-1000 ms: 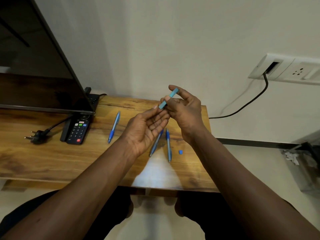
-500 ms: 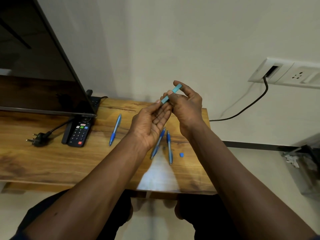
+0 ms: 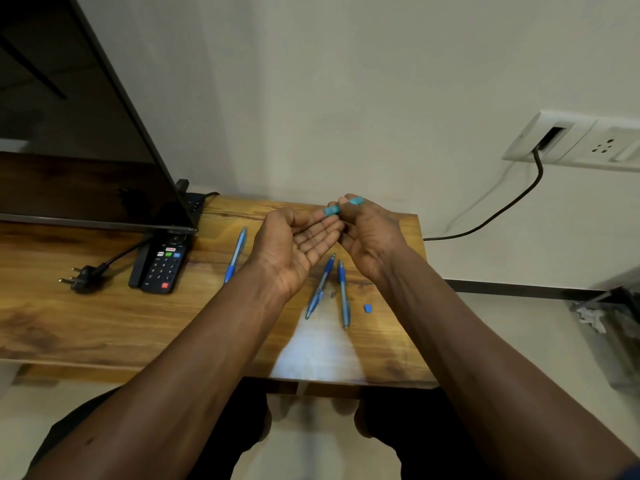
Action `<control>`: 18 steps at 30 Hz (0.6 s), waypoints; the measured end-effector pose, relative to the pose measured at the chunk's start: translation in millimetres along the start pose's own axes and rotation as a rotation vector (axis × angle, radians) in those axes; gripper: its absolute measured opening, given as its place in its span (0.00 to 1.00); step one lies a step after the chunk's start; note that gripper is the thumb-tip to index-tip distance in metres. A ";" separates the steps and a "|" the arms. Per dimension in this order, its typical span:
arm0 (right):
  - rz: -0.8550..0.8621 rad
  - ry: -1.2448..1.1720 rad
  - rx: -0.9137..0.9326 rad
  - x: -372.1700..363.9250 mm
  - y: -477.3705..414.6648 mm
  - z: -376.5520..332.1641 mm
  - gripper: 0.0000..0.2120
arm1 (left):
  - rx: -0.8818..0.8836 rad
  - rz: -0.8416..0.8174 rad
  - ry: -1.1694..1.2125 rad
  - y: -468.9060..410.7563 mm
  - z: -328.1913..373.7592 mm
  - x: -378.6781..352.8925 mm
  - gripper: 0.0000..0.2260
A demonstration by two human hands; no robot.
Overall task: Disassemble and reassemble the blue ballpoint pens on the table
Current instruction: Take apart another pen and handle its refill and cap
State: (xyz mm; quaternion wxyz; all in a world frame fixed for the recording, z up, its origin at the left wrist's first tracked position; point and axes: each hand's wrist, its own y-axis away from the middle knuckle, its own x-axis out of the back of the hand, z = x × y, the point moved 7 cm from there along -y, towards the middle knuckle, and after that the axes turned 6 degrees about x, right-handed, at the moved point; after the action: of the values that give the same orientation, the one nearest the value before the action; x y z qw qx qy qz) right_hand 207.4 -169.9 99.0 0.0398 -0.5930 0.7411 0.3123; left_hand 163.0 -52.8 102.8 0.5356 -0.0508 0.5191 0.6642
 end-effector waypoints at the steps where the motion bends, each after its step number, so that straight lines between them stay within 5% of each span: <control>1: 0.007 0.020 -0.001 1.4 -0.5 0.9 0.15 | 0.000 0.010 -0.009 -0.6 -0.5 0.6 0.14; 18: -0.002 0.038 -0.056 17.0 -2.2 -2.2 0.15 | 0.010 0.004 -0.126 -7.5 -11.1 -4.3 0.13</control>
State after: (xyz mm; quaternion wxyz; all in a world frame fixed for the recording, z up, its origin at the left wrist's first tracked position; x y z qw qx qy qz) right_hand 205.1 -185.8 92.6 0.0092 -0.6003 0.7323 0.3214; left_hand 165.2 -64.7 95.7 0.5661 -0.0051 0.4876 0.6646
